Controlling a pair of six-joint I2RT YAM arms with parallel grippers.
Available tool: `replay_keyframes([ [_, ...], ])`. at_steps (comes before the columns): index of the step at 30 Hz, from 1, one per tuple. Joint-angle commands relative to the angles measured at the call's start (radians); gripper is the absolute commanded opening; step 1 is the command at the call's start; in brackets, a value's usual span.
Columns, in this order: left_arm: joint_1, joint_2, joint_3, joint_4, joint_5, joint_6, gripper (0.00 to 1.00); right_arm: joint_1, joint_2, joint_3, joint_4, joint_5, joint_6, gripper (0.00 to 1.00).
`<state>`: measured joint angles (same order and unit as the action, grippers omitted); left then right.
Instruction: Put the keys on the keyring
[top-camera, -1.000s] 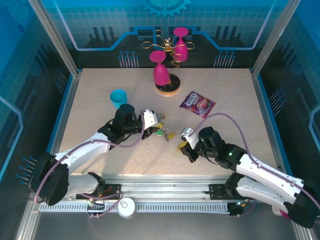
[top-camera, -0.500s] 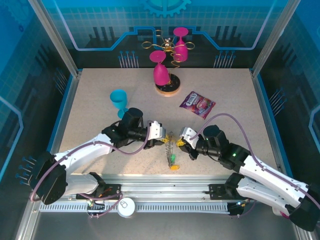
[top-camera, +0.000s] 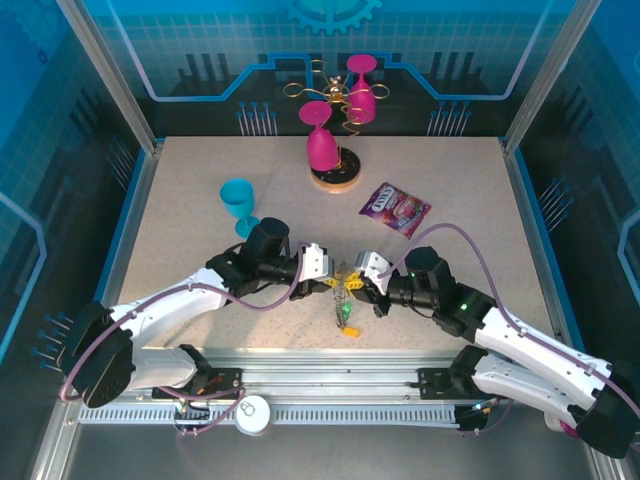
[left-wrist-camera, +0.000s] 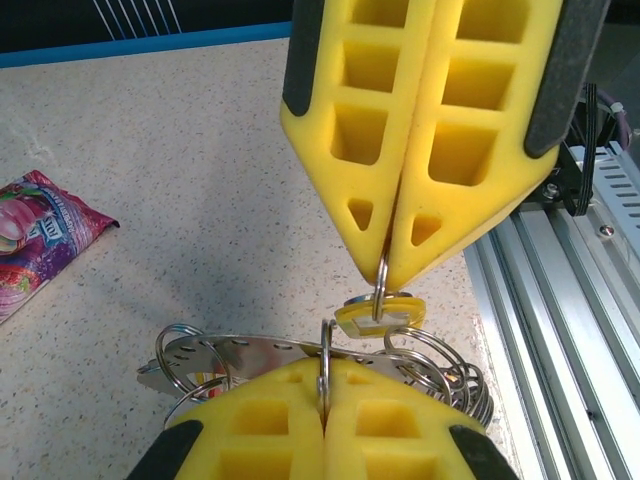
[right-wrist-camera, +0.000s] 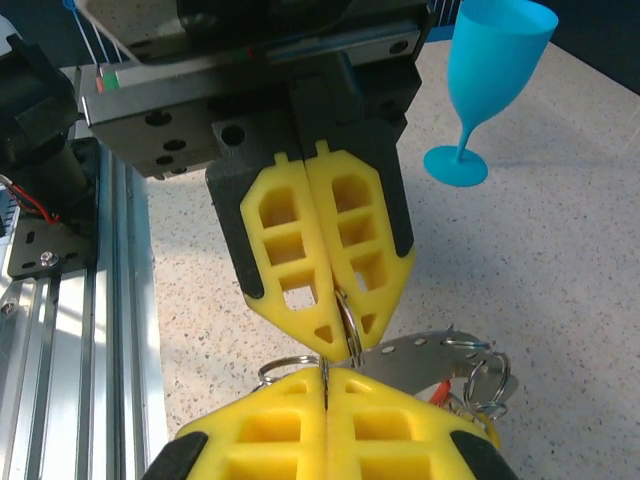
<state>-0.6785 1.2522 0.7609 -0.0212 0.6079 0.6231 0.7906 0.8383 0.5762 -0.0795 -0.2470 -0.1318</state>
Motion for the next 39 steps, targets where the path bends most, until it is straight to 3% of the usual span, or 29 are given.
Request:
replay_keyframes([
  [1,-0.010,0.006,0.018,0.025,-0.008,-0.009,0.00,-0.008,0.012,0.026,0.056,-0.004,0.004,0.00],
  [15,-0.012,0.004,0.016,0.024,0.000,-0.005,0.00,-0.002,0.041,0.024,0.090,0.069,0.035,0.00],
  [23,-0.019,-0.001,0.014,0.045,-0.011,-0.027,0.00,-0.001,0.067,0.033,0.090,0.179,0.107,0.00],
  [31,-0.037,-0.017,-0.009,0.100,-0.088,-0.038,0.00,-0.002,0.094,0.055,0.080,0.258,0.198,0.00],
  [39,-0.053,-0.052,-0.060,0.189,-0.143,0.011,0.00,-0.002,0.117,0.074,0.044,0.234,0.212,0.00],
])
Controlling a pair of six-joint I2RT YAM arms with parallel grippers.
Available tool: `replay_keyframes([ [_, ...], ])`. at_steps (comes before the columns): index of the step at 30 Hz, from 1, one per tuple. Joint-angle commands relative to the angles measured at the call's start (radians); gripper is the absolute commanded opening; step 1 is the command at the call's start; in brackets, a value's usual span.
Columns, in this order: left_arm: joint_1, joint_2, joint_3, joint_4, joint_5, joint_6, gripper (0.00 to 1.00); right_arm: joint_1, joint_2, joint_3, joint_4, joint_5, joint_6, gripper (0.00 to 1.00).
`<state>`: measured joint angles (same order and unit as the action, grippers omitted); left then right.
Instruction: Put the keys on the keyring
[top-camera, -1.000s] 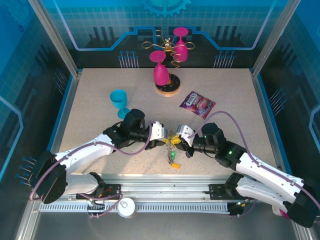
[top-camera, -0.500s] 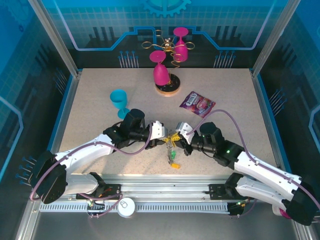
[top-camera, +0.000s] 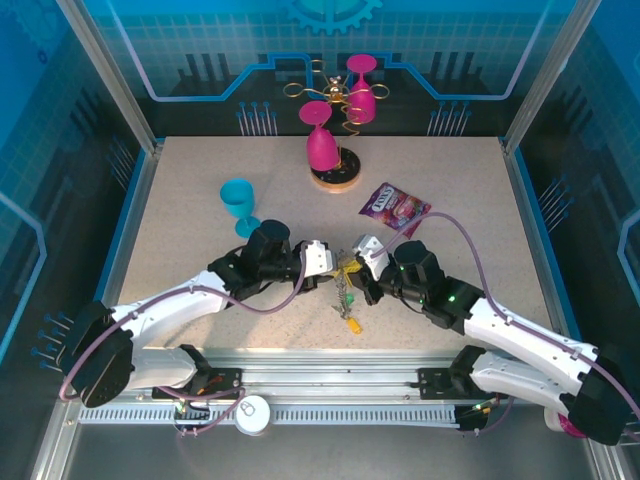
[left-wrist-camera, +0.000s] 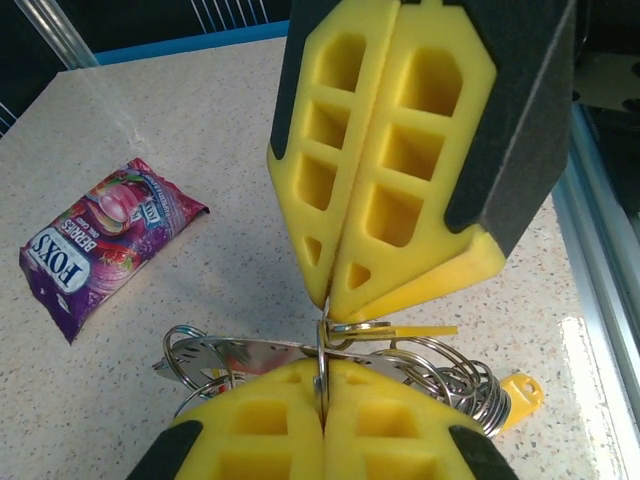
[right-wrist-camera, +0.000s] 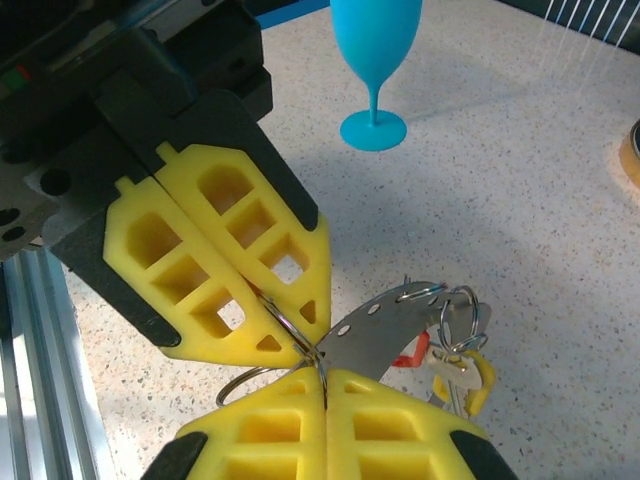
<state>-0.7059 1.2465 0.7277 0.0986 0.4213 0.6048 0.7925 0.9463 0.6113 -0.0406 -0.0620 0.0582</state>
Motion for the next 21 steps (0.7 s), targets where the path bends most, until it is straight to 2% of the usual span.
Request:
replay_keyframes([
  [1,-0.026,-0.053,-0.037,0.087,0.045,0.035,0.00,-0.004,0.011,0.041,-0.004,0.046,0.022,0.00],
  [7,-0.026,-0.086,-0.088,0.183,0.051,0.077,0.00,-0.016,0.021,0.063,-0.086,0.012,0.023,0.00],
  [14,-0.026,-0.099,-0.101,0.202,0.093,0.112,0.00,-0.026,0.042,0.098,-0.152,-0.025,0.028,0.01],
  [16,-0.026,-0.103,-0.109,0.211,0.100,0.116,0.00,-0.034,0.046,0.110,-0.180,-0.030,0.032,0.06],
  [18,-0.026,-0.109,-0.115,0.220,0.101,0.124,0.00,-0.051,0.047,0.121,-0.212,-0.034,0.044,0.16],
  [21,-0.026,-0.123,-0.130,0.248,0.121,0.133,0.00,-0.080,0.046,0.136,-0.253,-0.053,0.049,0.27],
])
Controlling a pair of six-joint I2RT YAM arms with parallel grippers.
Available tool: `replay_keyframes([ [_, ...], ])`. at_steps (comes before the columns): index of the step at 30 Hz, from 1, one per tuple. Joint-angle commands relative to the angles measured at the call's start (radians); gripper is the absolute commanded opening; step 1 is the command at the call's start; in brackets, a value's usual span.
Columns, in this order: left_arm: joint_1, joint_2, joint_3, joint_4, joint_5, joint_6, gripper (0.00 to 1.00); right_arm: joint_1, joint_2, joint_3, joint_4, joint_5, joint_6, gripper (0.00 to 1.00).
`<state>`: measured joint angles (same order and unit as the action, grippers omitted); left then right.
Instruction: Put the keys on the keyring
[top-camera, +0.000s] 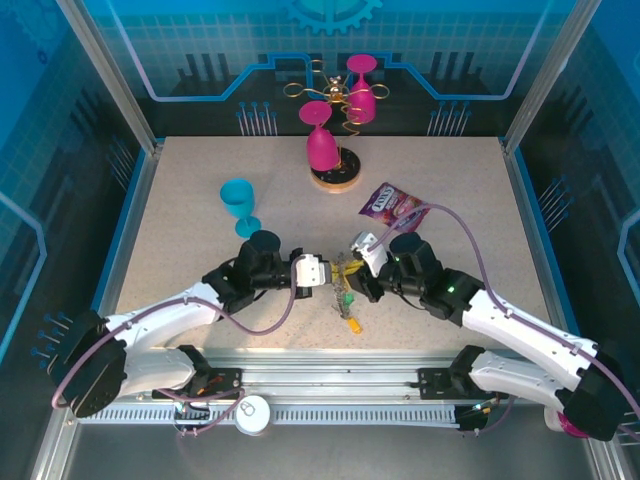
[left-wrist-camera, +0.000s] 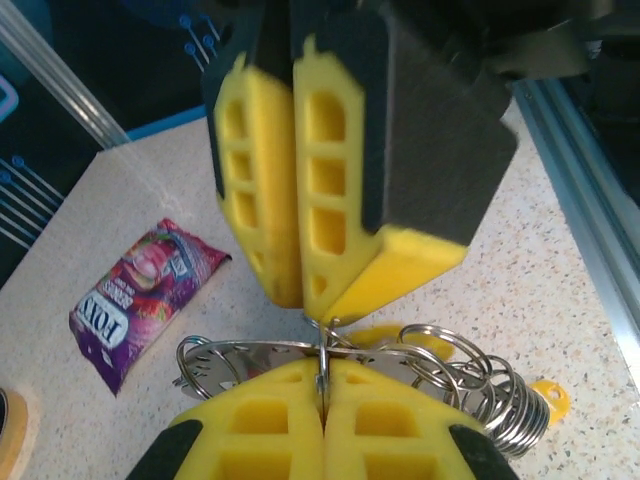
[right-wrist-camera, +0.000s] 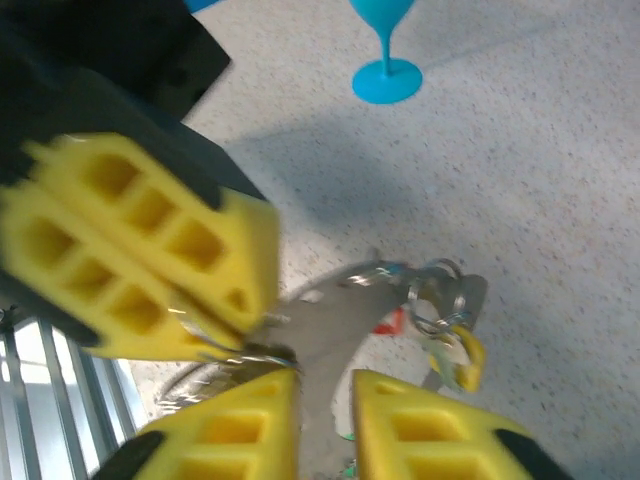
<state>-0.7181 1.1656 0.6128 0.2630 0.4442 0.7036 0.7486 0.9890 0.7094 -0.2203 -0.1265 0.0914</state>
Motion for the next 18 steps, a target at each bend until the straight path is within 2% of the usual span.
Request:
replay_keyframes([
  [1,-0.013,-0.041,-0.018,0.088,0.103,0.033,0.00,-0.044,0.002,0.042,-0.084,0.005,0.015,0.29],
  [5,-0.012,-0.036,-0.016,0.099,0.120,0.019,0.00,-0.075,-0.016,0.056,-0.114,-0.030,-0.010,0.36],
  [10,-0.010,-0.025,-0.026,0.139,0.150,-0.019,0.00,-0.091,-0.115,0.026,-0.103,-0.042,-0.120,0.38],
  [13,-0.006,-0.013,-0.037,0.180,0.170,-0.045,0.00,-0.091,-0.190,-0.018,-0.038,-0.051,-0.202,0.38],
  [18,0.009,0.005,-0.048,0.228,0.217,-0.089,0.00,-0.088,-0.233,-0.097,0.140,-0.253,-0.330,0.32],
])
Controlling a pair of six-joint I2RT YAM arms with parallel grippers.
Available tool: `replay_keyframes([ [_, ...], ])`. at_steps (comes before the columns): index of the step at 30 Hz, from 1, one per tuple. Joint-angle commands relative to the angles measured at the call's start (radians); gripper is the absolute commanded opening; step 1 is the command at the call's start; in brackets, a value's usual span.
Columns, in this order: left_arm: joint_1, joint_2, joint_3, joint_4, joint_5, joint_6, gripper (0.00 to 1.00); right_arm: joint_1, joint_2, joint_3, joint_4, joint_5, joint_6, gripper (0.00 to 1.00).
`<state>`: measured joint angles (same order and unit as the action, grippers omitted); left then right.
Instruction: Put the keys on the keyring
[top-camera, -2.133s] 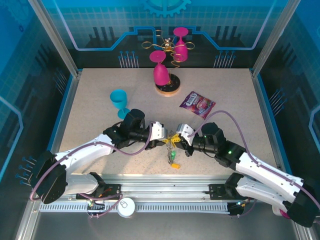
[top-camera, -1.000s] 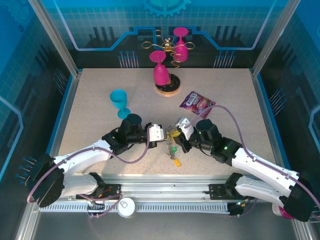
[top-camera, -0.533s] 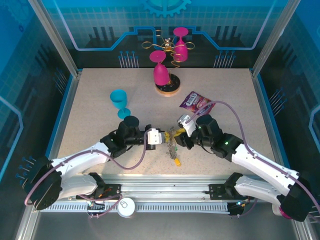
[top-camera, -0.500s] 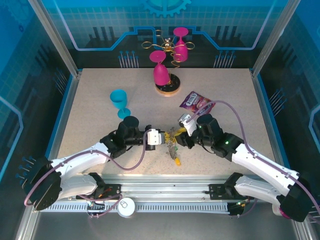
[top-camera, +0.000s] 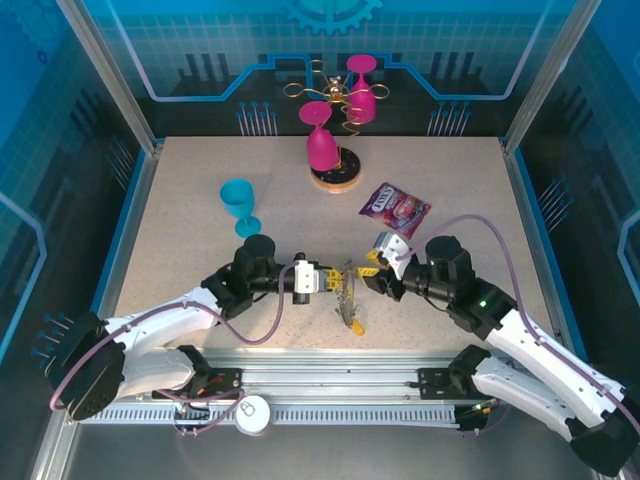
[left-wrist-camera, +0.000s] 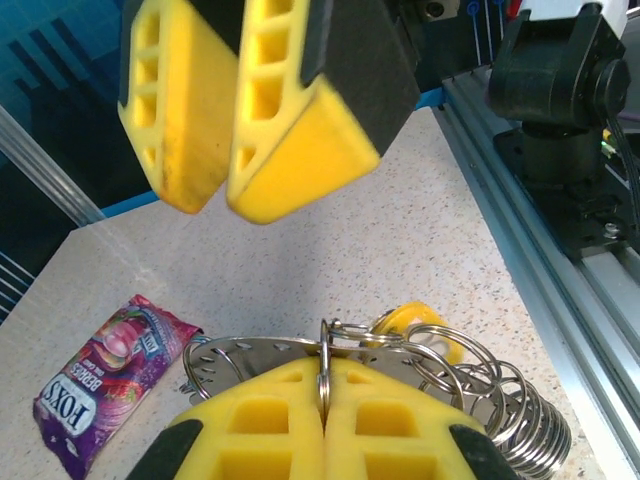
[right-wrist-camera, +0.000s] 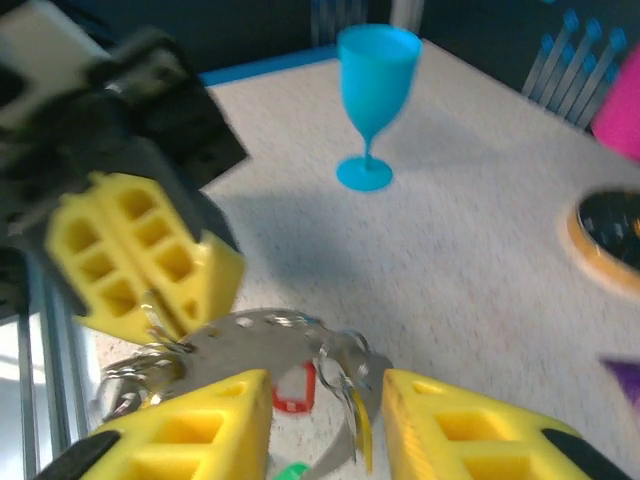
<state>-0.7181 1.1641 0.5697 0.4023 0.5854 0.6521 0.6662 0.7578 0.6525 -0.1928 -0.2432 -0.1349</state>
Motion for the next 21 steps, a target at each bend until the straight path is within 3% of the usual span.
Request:
replay_keyframes([
  [1,0.013,0.005,-0.005,0.090,0.082,-0.042,0.00,-0.004,0.005,-0.043,0.128,-0.158,-0.114,0.32],
  [14,0.024,0.008,-0.013,0.099,0.077,-0.055,0.00,0.013,0.092,-0.031,0.150,-0.253,-0.090,0.30],
  [21,0.024,0.009,-0.011,0.099,0.086,-0.061,0.00,0.031,0.100,-0.027,0.150,-0.234,-0.125,0.25],
])
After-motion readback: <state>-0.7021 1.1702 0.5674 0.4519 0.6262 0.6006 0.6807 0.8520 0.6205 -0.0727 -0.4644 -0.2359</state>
